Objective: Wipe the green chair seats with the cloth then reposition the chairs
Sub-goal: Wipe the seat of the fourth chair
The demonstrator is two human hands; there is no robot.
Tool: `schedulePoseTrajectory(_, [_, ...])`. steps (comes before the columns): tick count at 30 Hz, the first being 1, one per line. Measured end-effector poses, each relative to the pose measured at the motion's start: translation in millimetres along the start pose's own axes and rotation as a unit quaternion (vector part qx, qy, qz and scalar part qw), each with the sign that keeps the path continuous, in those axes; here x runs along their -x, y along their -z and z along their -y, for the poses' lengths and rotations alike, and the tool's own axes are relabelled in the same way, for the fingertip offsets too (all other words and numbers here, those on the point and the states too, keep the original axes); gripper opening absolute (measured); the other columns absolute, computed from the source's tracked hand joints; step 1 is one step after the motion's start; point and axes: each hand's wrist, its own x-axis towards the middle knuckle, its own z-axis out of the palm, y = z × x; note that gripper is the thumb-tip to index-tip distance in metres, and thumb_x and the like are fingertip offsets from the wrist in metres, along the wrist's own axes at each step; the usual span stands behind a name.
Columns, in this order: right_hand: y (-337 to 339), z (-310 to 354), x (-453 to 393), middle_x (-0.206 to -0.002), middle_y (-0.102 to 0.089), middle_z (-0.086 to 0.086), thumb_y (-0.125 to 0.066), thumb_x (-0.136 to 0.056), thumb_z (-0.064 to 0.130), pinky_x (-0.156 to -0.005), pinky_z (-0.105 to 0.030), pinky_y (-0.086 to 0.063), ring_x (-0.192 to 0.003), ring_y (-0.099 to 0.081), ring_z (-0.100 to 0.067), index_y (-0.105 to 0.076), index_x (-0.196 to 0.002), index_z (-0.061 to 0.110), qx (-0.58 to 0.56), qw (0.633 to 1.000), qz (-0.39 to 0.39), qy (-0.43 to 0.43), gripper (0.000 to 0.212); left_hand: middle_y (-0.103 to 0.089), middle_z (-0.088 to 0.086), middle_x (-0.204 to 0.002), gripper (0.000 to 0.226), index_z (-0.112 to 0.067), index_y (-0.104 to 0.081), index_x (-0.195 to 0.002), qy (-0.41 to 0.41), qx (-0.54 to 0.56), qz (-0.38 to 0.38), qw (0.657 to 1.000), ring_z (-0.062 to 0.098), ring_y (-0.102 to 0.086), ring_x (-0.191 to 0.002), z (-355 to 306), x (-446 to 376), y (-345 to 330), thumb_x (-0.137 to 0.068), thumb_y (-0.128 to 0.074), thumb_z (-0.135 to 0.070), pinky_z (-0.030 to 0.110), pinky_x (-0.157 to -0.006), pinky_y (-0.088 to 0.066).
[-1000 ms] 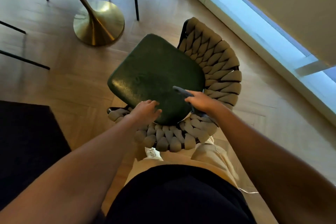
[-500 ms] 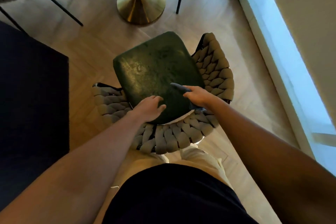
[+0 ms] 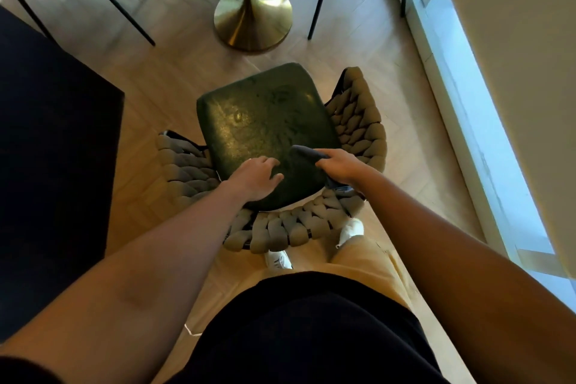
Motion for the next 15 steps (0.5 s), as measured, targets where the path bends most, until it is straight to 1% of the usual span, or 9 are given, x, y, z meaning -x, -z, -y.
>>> schedulePoseTrajectory(2, [8, -7, 3, -0.126, -0.06, -0.005, -0.044, -0.105, 0.018, -0.075, -0.021, -0.042, -0.096, -0.057, -0.012, -0.048, -0.147, 0.039, 0.005, 1.0, 0.003, 0.005, 0.047, -0.051, 0.001, -0.144, 0.052, -0.022, -0.046, -0.147, 0.009, -0.002, 0.0, 1.0, 0.023, -0.047, -0.135, -9, 0, -1, -0.102, -0.049, -0.048, 0.047, -0.113, -0.041])
schedulePoseTrajectory(5, [29, -16, 6, -0.129, -0.057, -0.004, -0.042, -0.105, 0.016, -0.09, -0.027, -0.044, -0.108, -0.056, -0.018, -0.05, -0.145, 0.04, 0.007, 1.0, 0.018, 0.017, 0.047, -0.05, 0.002, -0.147, 0.053, -0.02, -0.045, -0.148, 0.015, -0.005, -0.004, 1.0, 0.023, -0.046, -0.137, -33, -8, 1, -0.103, -0.048, -0.047, 0.045, -0.115, -0.039])
schedulePoseTrajectory(7, [51, -25, 7, -0.132, -0.056, -0.005, -0.042, -0.105, 0.016, -0.102, -0.034, -0.045, -0.113, -0.055, -0.02, -0.051, -0.144, 0.038, 0.01, 0.999, 0.027, 0.015, 0.046, -0.05, 0.003, -0.148, 0.053, -0.02, -0.044, -0.149, 0.019, -0.006, -0.017, 1.0, 0.024, -0.045, -0.138, -57, -17, 2, -0.104, -0.047, -0.046, 0.045, -0.114, -0.038])
schedulePoseTrajectory(9, [80, -36, 7, -0.131, -0.058, -0.01, -0.042, -0.106, 0.016, -0.104, -0.039, -0.049, -0.111, -0.059, -0.023, -0.051, -0.144, 0.037, 0.013, 0.999, 0.045, 0.019, 0.044, -0.049, 0.004, -0.15, 0.053, -0.019, -0.044, -0.15, 0.026, -0.002, -0.029, 0.999, 0.025, -0.045, -0.139, -87, -29, 2, -0.104, -0.046, -0.047, 0.045, -0.114, -0.037])
schedulePoseTrajectory(11, [117, -47, 6, -0.125, -0.062, -0.016, -0.043, -0.105, 0.014, -0.099, -0.043, -0.055, -0.108, -0.063, -0.033, -0.053, -0.141, 0.037, 0.008, 0.997, 0.066, 0.028, 0.044, -0.051, 0.005, -0.146, 0.052, -0.018, -0.047, -0.148, 0.03, 0.007, -0.033, 0.999, 0.025, -0.047, -0.136, -118, -43, 3, -0.105, -0.045, -0.047, 0.043, -0.113, -0.038])
schedulePoseTrajectory(12, [137, -53, 4, -0.12, -0.063, -0.017, -0.044, -0.104, 0.013, -0.09, -0.04, -0.058, -0.101, -0.065, -0.032, -0.053, -0.14, 0.035, 0.006, 0.997, 0.07, 0.031, 0.043, -0.053, 0.005, -0.144, 0.051, -0.018, -0.048, -0.146, 0.031, 0.012, -0.033, 0.999, 0.025, -0.048, -0.134, -132, -50, 4, -0.105, -0.045, -0.047, 0.043, -0.112, -0.039])
schedulePoseTrajectory(13, [160, -61, 3, -0.113, -0.065, -0.015, -0.045, -0.104, 0.013, -0.077, -0.035, -0.058, -0.09, -0.065, -0.027, -0.053, -0.14, 0.032, 0.003, 0.997, 0.069, 0.027, 0.042, -0.054, 0.006, -0.143, 0.05, -0.018, -0.049, -0.145, 0.031, 0.016, -0.031, 0.999, 0.025, -0.049, -0.133, -151, -58, 4, -0.105, -0.044, -0.047, 0.043, -0.112, -0.04])
schedulePoseTrajectory(14, [178, -69, 2, -0.103, -0.065, -0.013, -0.046, -0.103, 0.014, -0.064, -0.029, -0.054, -0.078, -0.061, -0.023, -0.053, -0.142, 0.029, -0.002, 0.997, 0.068, 0.021, 0.042, -0.053, 0.006, -0.143, 0.05, -0.017, -0.048, -0.146, 0.031, 0.019, -0.028, 0.999, 0.025, -0.049, -0.133, -165, -65, 4, -0.105, -0.044, -0.047, 0.043, -0.113, -0.04])
schedulePoseTrajectory(15, [194, -77, 1, -0.093, -0.064, -0.014, -0.047, -0.103, 0.015, -0.056, -0.028, -0.047, -0.07, -0.055, -0.024, -0.052, -0.144, 0.028, -0.01, 0.997, 0.072, 0.014, 0.043, -0.052, 0.006, -0.145, 0.05, -0.017, -0.047, -0.147, 0.03, 0.025, -0.025, 0.999, 0.025, -0.048, -0.134, -178, -70, 6, -0.105, -0.045, -0.046, 0.044, -0.113, -0.04])
